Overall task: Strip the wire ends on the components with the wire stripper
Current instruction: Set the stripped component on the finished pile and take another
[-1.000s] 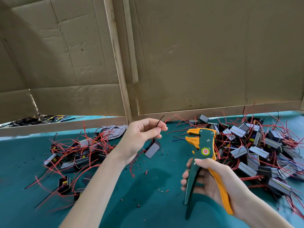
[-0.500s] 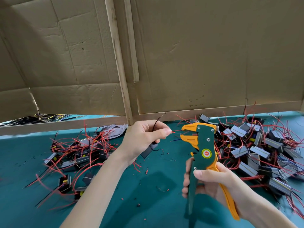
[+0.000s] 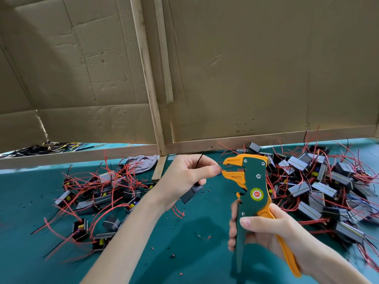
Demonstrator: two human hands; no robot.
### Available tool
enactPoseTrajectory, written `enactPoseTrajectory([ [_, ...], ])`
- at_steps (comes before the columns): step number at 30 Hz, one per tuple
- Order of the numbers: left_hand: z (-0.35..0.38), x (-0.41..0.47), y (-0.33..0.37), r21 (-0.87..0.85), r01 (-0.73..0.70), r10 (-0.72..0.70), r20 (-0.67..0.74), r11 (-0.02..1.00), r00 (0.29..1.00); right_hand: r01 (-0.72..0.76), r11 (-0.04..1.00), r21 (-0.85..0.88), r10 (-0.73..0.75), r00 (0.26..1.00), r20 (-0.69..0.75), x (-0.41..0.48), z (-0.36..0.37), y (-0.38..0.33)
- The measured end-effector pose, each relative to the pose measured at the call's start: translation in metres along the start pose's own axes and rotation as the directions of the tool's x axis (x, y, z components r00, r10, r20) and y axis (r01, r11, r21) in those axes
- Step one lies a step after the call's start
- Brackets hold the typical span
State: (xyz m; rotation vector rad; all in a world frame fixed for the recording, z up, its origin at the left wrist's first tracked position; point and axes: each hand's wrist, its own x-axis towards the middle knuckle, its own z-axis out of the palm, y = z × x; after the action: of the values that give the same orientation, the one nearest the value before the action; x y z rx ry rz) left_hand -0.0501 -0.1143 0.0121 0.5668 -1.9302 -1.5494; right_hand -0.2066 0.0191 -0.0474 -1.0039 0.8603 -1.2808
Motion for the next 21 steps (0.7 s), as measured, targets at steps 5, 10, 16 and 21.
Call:
enactPoseTrajectory([
  [5,-0.005,-0.001,0.000,0.029,0.012,-0.013,0.040,0.999,0.999,-0.002,0.999,-0.052,-0.001,0.999,-0.048,-0.003,0.004,-0.001],
  [10,-0.010,-0.001,0.001,0.058,0.017,-0.022,0.084,0.998,0.996,-0.010,0.987,-0.158,-0.023,0.977,-0.211,-0.005,0.013,0.006],
  [16,-0.002,0.000,-0.005,-0.113,0.120,-0.110,0.088,0.986,0.990,0.030,0.998,-0.057,-0.039,0.986,-0.164,-0.001,0.011,0.007],
  [21,-0.006,0.003,-0.006,-0.092,0.033,-0.034,-0.004,0.995,0.999,0.043,0.994,0.097,-0.029,0.989,-0.142,0.005,0.002,0.003],
])
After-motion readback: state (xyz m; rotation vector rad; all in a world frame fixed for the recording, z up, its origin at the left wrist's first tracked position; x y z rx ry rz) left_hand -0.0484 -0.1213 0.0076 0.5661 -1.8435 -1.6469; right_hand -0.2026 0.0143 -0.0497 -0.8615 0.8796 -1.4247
